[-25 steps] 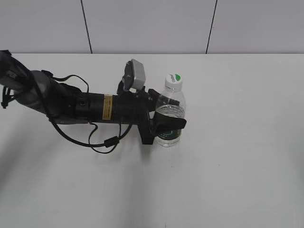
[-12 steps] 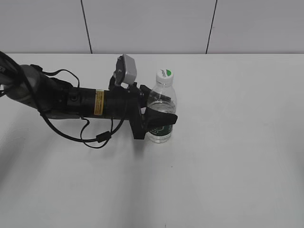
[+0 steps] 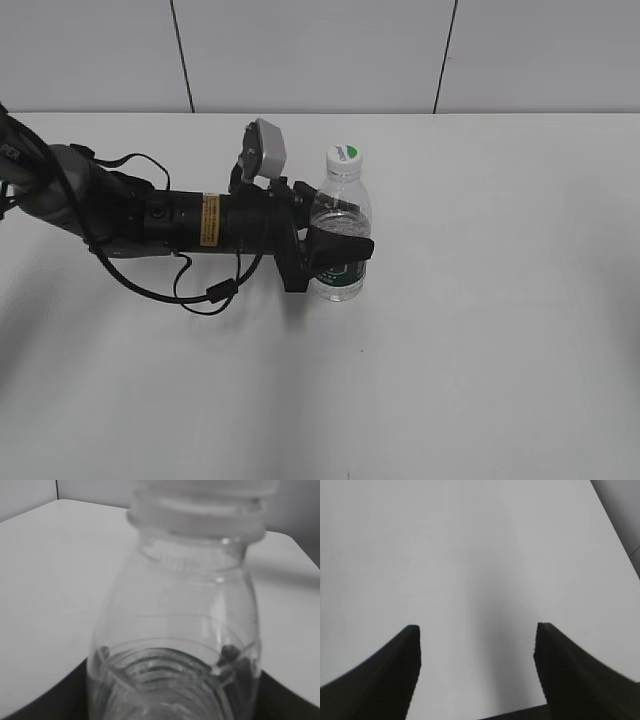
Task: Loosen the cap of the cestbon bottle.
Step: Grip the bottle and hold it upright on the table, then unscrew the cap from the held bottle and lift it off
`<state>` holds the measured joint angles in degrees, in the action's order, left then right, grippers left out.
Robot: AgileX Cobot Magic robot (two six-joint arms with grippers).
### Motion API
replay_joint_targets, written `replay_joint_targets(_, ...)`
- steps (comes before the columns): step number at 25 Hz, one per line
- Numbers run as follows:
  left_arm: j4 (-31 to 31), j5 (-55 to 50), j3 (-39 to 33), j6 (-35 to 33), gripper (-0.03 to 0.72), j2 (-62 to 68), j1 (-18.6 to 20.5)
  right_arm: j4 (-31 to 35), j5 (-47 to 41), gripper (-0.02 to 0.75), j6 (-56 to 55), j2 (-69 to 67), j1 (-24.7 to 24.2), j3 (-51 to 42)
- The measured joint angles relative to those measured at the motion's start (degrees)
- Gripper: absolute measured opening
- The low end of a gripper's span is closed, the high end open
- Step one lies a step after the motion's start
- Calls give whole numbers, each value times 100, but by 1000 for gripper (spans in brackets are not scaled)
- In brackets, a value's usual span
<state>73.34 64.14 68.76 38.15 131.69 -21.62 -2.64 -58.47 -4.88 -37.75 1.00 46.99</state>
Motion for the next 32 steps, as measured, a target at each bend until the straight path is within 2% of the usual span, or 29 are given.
replay_joint_targets(4, -45, 0, 0, 0, 405, 0, 0, 305, -437, 545, 0, -896, 0, 785)
replay_joint_targets(8, -100, 0, 0, 0, 405, 6, -6, 1005, -1005, 545, 0, -2191, 7, 1712)
replay_joint_targets(11, -119, 0, 0, 0, 405, 6, -6, 1308, -1066, 545, -101, -3133, 129, 2514)
replay_joint_targets(15, -131, -5, 0, 0, 405, 6, -6, 1370, -1070, 545, -542, -4206, 708, 3603)
replay_joint_targets(20, -221, -23, 0, 0, 405, 6, -10, 971, -1074, 545, -1323, -5403, 1744, 4799)
replay_joint_targets(22, -275, -41, 0, 0, 405, 7, -10, 922, -1074, 545, -1521, -5813, 2018, 5156)
replay_joint_targets(32, -347, -73, 0, 0, 405, 12, -17, 1044, -1096, 545, -1782, -6968, 2824, 5420)
